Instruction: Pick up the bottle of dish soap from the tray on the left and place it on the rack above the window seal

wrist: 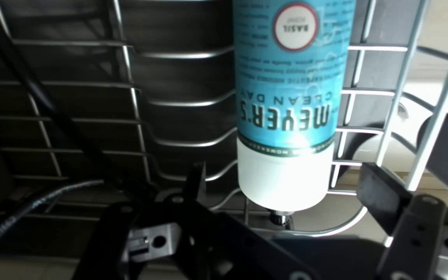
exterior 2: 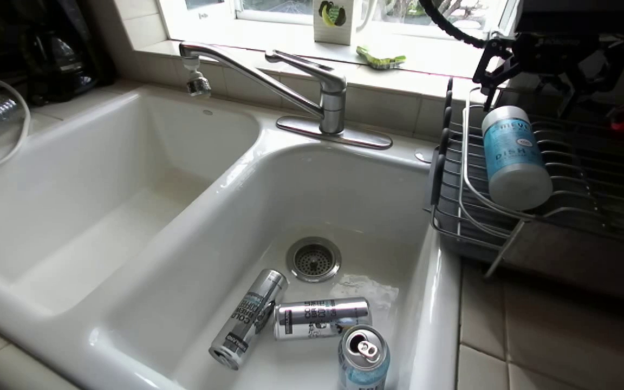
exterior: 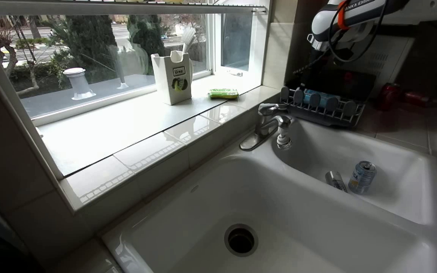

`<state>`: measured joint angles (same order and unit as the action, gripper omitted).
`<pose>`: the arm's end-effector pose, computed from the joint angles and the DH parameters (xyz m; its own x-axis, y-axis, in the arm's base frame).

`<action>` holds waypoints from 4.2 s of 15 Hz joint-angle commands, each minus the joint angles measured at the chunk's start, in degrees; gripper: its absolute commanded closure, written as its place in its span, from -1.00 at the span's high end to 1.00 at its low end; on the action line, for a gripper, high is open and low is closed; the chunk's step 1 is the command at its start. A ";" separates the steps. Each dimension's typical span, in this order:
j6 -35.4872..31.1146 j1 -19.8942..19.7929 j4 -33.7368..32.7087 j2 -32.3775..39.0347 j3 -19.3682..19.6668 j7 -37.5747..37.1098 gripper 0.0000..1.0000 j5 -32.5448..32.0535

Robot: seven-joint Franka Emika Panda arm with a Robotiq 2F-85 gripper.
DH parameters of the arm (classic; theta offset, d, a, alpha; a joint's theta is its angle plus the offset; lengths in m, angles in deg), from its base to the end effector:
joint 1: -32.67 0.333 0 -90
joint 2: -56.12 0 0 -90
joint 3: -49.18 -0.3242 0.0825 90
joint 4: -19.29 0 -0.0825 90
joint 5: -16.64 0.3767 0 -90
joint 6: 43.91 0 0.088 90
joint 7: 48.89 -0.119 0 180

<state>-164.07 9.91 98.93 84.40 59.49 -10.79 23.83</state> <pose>0.6212 -0.3658 0.4486 0.9780 0.0765 0.1941 0.0562 -0.9926 0.1080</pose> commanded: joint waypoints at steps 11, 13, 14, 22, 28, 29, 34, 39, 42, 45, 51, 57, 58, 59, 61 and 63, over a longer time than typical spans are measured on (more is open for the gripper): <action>12.57 -4.67 -11.28 7.12 -3.65 1.79 1.00 0.82; 12.60 -4.77 -12.35 8.13 -3.94 1.89 1.00 0.76; 11.96 -5.09 -12.70 8.61 -4.37 2.96 1.00 1.12; 11.92 -5.43 -14.16 10.30 -4.24 3.13 0.04 1.10; 10.78 -5.94 -12.37 8.58 -4.74 4.02 -0.26 1.93; 10.35 -6.04 -11.74 7.98 -4.74 4.20 -0.26 2.10; 7.32 -6.05 -7.15 3.27 -4.52 3.68 -0.26 2.56; 4.64 -5.30 -1.25 -3.47 -5.56 4.67 -0.26 3.16; 1.63 -3.44 4.72 -9.16 -6.05 3.12 -0.26 2.01; -2.94 -1.87 11.25 -15.20 -7.90 4.49 -0.26 3.05; -10.23 2.05 24.28 -26.46 -7.76 17.12 -0.26 14.45; -8.20 6.93 30.70 -32.64 -4.22 36.97 -0.26 32.19; -7.81 7.84 31.32 -33.26 -3.66 39.74 -0.26 34.50; -7.72 8.68 31.42 -33.42 -3.13 42.03 -0.26 36.86; -6.25 9.96 30.37 -32.43 -2.30 44.28 -0.26 39.77; -7.61 10.43 29.20 -31.50 -2.02 41.57 0.24 37.25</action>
<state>-171.73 18.51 128.26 52.88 55.66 30.95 61.30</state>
